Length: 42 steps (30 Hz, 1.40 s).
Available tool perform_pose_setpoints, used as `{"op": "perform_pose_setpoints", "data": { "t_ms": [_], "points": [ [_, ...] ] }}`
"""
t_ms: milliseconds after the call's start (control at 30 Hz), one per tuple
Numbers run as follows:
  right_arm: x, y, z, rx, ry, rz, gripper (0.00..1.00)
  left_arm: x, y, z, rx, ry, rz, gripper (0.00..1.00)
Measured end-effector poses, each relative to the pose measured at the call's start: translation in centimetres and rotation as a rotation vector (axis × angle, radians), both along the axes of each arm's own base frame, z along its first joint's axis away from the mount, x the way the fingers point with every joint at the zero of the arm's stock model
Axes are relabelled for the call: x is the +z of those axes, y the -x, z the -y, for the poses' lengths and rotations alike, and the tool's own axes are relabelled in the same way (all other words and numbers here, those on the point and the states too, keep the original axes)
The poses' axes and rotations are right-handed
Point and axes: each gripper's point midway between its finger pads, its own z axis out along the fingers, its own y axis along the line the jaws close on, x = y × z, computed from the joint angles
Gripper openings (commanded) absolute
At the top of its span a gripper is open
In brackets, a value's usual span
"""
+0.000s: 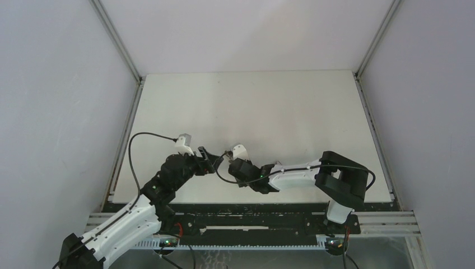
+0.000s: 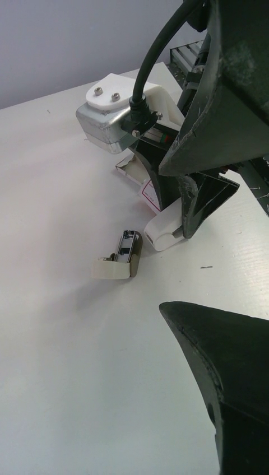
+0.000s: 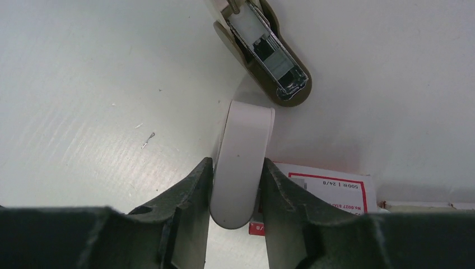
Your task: Load the staples into the stapler
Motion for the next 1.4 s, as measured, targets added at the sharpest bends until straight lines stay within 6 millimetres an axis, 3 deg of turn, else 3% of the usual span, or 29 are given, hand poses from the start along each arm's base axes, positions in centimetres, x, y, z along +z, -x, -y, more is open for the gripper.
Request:
{"op": "perform_pose_setpoints", "data": {
  "t_ms": [233, 467, 633, 1000, 1233, 1400],
  "points": [
    [-0.2, 0.1, -0.1, 0.009, 0.004, -0.004, 0.37, -0.9, 0.0, 0.4, -0.010, 0.006, -0.048, 0.86],
    [-0.2, 0.1, -0.2, 0.023, 0.013, -0.003, 0.19, -0.8, -0.1, 1.0, -0.023, 0.039, -0.061, 0.86],
    [0.1, 0.1, -0.3, 0.036, 0.007, 0.000, 0.17, -0.5, 0.0, 1.4, -0.034, 0.073, -0.068, 0.86],
    [7.3, 1.3, -0.2, 0.180, -0.224, 0.119, 0.17, 0.3, 1.6, 3.1, -0.111, 0.227, -0.119, 0.85],
    [7.8, 2.3, 0.7, 0.266, -0.262, 0.174, 0.17, 0.7, 3.0, 5.2, -0.237, 0.303, -0.185, 0.83],
    [9.3, 2.7, 0.0, 0.320, -0.308, 0.221, 0.17, 0.0, 3.7, 6.1, -0.292, 0.314, -0.241, 0.81]
  ]
}}
